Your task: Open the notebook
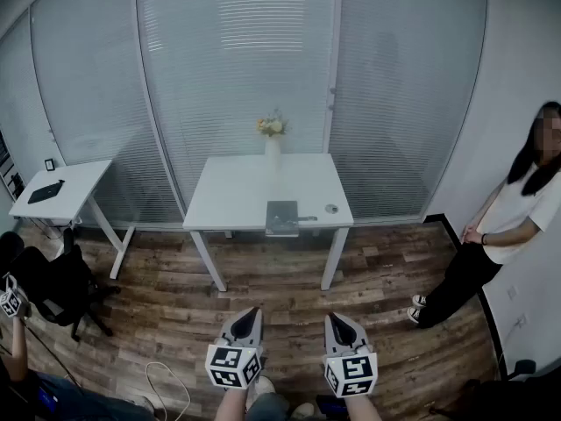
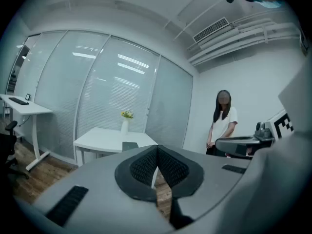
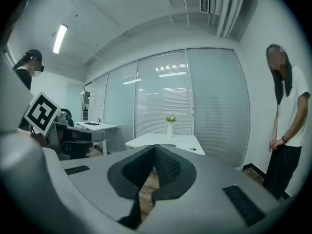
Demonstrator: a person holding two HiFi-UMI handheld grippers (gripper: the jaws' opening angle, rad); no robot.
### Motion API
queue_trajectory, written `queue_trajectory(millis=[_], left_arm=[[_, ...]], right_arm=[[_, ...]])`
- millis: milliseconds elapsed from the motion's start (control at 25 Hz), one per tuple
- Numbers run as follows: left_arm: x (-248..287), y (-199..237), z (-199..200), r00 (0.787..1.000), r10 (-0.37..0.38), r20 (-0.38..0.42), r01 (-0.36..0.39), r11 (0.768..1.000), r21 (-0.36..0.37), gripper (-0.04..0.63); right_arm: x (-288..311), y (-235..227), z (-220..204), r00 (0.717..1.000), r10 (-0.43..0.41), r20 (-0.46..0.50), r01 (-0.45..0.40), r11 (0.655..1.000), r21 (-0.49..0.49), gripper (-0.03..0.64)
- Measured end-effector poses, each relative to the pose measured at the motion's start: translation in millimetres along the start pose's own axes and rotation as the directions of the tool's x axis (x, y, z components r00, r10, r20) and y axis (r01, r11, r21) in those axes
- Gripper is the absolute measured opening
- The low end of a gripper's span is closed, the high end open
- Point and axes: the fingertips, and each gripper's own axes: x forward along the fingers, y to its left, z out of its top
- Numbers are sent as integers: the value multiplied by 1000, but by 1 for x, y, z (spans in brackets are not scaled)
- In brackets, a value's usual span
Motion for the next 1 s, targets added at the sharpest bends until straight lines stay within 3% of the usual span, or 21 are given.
queue_trajectory(millis=[480,600,680,800,1000], left_arm=[[-9,1,2,999,45,2,-45,998,54,28],[-7,-2,2,999,40,1,-40,998,56,29],[-3,-4,2,999,37,-5,-37,997,75,61],[2,-6,0,999,38,-36,-33,993,117,188],[6,-10,-9,996,54,-77,-39,982,187,189]], right_arm=[[-7,-3,-5,1000,-1,-17,1,1000,11,12],[-6,-2,-7,999,20,-30,-19,1000,19,101],[-6,-4,-8,999,22,-36,-22,1000,16,119],[-5,-8,-9,999,18,-44,-18,1000,7,134],[-6,-17,-11,999,18,-47,-17,1000,20,140]])
